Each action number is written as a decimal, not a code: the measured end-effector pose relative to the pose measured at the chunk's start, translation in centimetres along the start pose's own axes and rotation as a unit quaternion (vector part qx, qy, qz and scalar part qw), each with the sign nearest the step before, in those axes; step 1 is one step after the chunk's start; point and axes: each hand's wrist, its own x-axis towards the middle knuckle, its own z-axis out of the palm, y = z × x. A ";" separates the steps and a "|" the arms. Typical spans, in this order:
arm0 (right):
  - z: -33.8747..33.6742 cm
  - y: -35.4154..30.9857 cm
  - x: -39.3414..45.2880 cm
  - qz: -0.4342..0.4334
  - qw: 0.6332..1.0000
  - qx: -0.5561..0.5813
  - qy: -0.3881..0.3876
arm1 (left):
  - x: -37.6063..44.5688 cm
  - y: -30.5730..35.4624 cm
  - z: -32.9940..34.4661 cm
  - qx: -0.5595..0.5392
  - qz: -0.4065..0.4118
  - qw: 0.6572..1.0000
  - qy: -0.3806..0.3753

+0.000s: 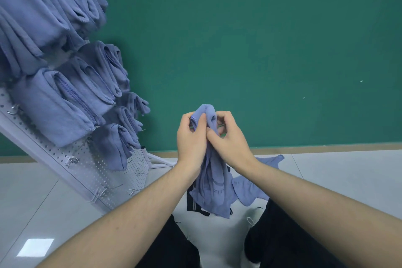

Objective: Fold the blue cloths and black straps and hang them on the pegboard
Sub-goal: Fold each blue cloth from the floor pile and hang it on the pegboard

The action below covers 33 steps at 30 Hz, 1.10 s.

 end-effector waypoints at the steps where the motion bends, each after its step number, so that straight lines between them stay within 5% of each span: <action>1: -0.2 0.0 0.0 -0.001 1.000 0.015 -0.015 | 0.0 0.2 -0.2 -0.023 -0.010 1.000 -0.004; 5: -1.0 0.6 0.4 -0.008 0.998 0.043 -0.055 | -0.2 0.5 -1.0 -0.050 -0.032 0.997 -0.057; 10: -1.2 0.9 0.1 0.022 0.986 0.129 -0.102 | 0.3 0.2 -1.1 -0.070 -0.075 0.994 -0.034; 16: -0.9 2.7 0.4 0.005 0.999 0.028 0.042 | 0.6 0.7 -0.8 -0.122 -0.116 0.983 -0.075; 23: -0.7 3.7 0.4 0.044 0.999 -0.010 -0.015 | 1.7 1.9 -0.8 -0.186 -0.167 0.961 -0.115; 33: -1.2 6.1 1.1 0.130 0.977 -0.105 -0.135 | 3.1 0.4 -3.5 -0.261 -0.183 0.947 -0.035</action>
